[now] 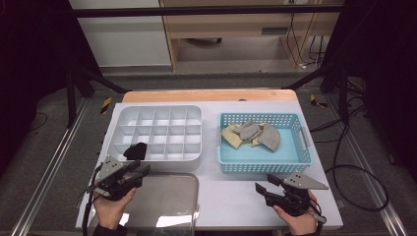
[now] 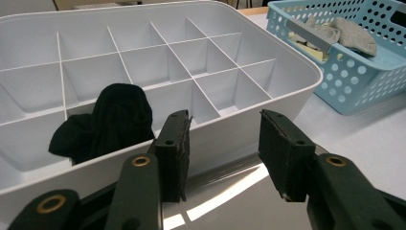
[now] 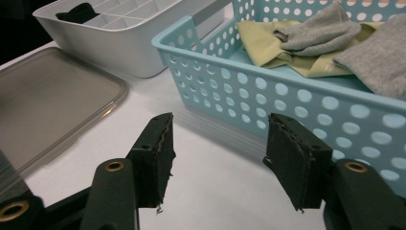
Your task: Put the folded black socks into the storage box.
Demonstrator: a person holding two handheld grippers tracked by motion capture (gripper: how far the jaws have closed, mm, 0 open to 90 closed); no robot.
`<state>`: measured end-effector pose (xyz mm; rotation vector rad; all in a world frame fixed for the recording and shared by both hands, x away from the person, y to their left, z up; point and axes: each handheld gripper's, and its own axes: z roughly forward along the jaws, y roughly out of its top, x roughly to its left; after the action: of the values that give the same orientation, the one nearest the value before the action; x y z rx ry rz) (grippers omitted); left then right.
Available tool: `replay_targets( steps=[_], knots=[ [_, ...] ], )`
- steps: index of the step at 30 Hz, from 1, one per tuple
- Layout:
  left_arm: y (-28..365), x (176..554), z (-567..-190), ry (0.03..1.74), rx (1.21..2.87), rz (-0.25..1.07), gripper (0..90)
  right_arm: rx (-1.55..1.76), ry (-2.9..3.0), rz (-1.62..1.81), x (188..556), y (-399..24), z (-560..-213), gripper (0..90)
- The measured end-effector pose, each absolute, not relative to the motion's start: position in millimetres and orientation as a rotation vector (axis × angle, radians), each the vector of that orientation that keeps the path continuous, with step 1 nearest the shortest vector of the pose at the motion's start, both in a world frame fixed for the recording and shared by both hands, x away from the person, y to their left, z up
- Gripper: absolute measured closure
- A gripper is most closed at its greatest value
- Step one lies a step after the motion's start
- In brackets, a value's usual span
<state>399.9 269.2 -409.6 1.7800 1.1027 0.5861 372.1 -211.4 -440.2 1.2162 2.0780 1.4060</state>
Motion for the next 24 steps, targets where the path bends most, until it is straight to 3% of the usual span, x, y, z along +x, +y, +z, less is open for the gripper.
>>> replay_targets(
  steps=[24],
  knots=[
    [273.0, 403.0, -423.6, 1.137, 1.785, 0.520, 48.7, 1.195, 1.996, 1.471, 407.2, -212.2, -396.4, 34.8]
  ],
)
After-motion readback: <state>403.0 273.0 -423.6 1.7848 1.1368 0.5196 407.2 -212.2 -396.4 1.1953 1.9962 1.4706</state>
